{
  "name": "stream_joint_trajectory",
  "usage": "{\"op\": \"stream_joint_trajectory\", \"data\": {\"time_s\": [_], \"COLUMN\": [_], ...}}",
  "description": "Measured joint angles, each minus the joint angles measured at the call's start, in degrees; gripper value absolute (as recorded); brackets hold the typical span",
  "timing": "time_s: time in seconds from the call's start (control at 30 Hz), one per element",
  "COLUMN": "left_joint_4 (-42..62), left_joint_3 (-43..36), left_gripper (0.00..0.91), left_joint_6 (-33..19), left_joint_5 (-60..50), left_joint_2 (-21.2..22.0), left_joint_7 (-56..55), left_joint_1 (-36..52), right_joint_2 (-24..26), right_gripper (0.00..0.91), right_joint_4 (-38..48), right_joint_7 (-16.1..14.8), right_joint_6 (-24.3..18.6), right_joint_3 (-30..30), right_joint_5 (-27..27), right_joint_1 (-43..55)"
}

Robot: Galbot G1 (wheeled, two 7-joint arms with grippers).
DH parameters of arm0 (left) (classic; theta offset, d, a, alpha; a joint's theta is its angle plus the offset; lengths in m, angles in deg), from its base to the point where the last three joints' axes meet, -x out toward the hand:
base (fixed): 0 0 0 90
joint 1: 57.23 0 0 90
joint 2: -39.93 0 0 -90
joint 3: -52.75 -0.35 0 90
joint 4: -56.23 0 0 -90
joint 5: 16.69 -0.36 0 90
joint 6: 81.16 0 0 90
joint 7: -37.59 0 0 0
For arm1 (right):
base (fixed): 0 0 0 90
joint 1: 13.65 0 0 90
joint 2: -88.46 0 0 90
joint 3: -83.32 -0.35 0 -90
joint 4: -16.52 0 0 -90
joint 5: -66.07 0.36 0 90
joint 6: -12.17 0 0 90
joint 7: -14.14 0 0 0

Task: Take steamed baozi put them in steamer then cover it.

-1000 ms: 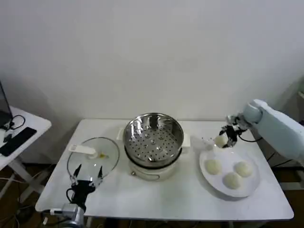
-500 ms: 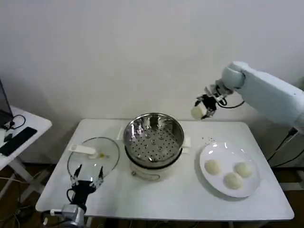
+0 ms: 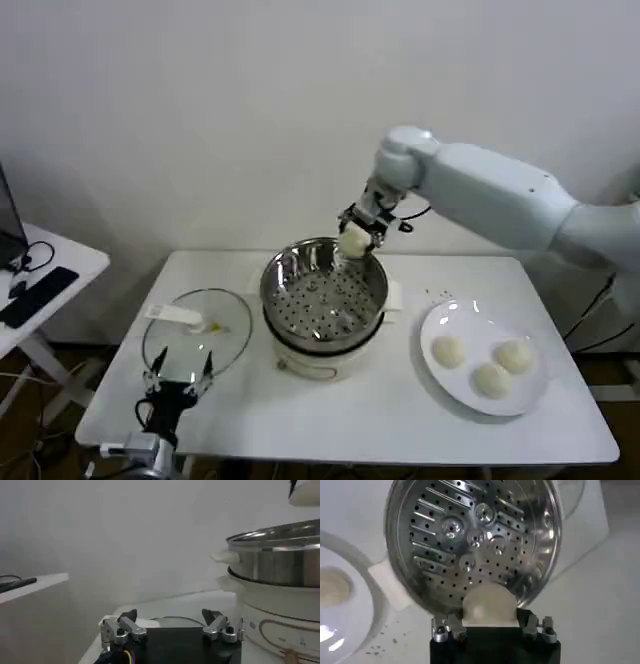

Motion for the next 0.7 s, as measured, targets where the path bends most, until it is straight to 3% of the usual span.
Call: {"op": "stream_joint_trajectory", "data": {"time_s": [0.37, 0.7], "left_joint_4": [0.5, 1.3], "left_joint_3": [-0.1, 0.0], "left_gripper": [0.907, 0.907], "left_joint_6": [-0.1, -0.5], "left_joint_5": [0.5, 0.6], "left_joint_2": [0.4, 0.4], "left_joint_7": [-0.1, -0.1], "left_joint_1": [0.0, 0.0], "right_joint_2": [-5.6, -7.9], "right_gripper": [0.756, 0.756], "right_joint_4": [4.0, 6.9], "right_joint_7": [0.9, 0.9], "right_joint_6": [-6.9, -9.4], "right_joint_3": [-3.0, -4.4], "right_joint_5": [-13.1, -19.2], "right_joint_1": [-6.2, -9.6]}}
